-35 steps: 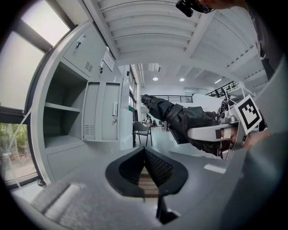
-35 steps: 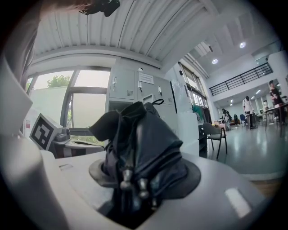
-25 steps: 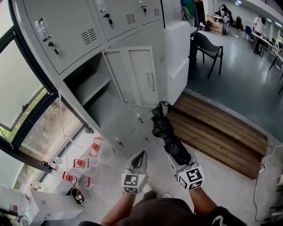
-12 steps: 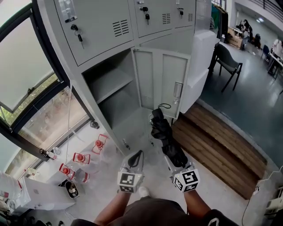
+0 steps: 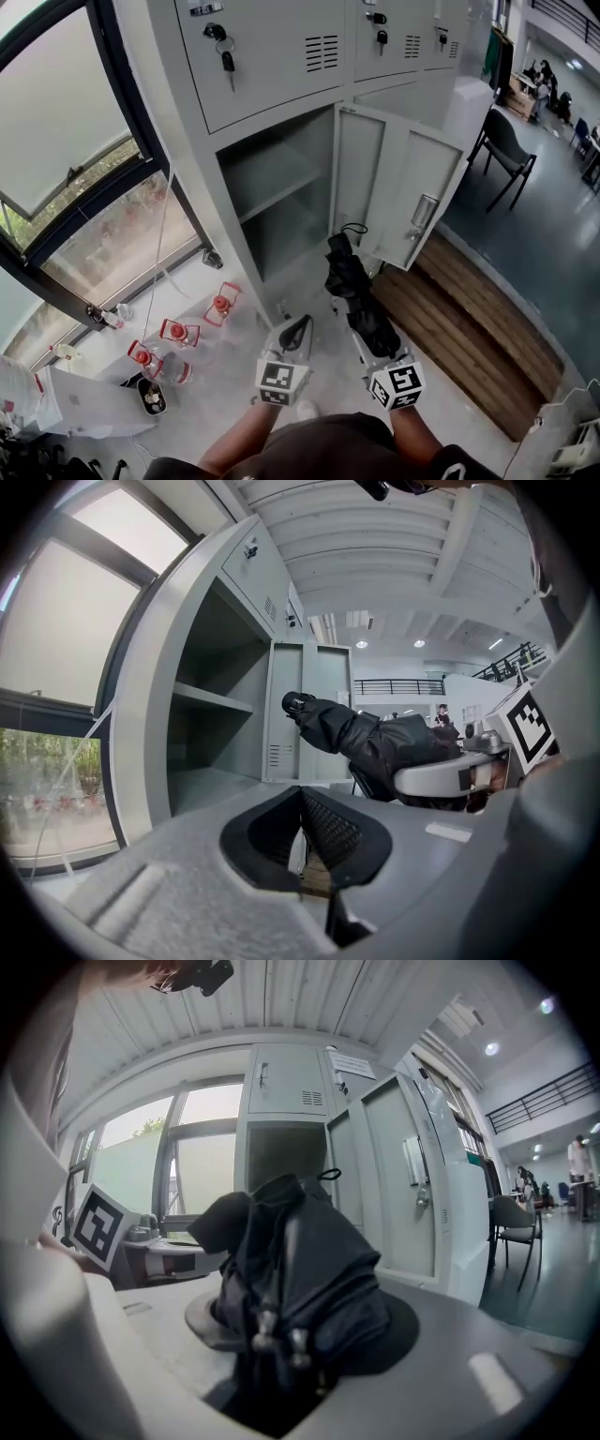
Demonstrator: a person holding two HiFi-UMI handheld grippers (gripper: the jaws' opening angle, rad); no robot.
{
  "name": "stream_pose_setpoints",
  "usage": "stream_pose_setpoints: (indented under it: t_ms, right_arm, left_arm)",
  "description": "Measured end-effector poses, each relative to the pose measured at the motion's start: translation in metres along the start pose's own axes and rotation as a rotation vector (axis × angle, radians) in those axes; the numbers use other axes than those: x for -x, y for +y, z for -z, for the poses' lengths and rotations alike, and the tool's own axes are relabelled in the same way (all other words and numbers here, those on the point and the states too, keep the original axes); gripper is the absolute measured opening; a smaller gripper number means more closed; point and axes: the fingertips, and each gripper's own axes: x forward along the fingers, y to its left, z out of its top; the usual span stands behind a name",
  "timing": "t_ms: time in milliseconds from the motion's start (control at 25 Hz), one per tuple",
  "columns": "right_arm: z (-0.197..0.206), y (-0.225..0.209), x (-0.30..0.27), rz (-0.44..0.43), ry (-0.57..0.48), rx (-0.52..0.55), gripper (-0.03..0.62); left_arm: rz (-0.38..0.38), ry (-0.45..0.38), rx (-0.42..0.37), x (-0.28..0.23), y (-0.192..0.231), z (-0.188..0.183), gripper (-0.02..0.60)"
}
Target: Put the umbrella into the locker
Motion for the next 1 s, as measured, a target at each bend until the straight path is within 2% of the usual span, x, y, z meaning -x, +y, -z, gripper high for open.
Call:
stream_pose_setpoints:
  t_ms: [160,480,840,1000]
  right_arm:
    - [0.000,0.004,-0.016,-0.005,0.008,0.000,0.229]
    - [0.007,-0.004,-0.045,-0.032,0.063,0.020,0.229]
    - [-0.001,-0.015,-0.098,-0.204,0.092,0.097,0.229]
    - [-0.001,-0.021,-0.123,-0.272,0.109,0.123,0.229]
  left_arm:
    - [0.009,-0.004,-0.005,-0.005,0.014,0.001,0.005]
    - [-0.045,-0.005,0.021,-0.015,0.038,0.006,0.005]
    - [-0.165,-0.007,0.046,-0.042,0.060,0.007,0.005]
    - [-0.248,-0.006,0.052,-0.052,0.079,0.008,0.005]
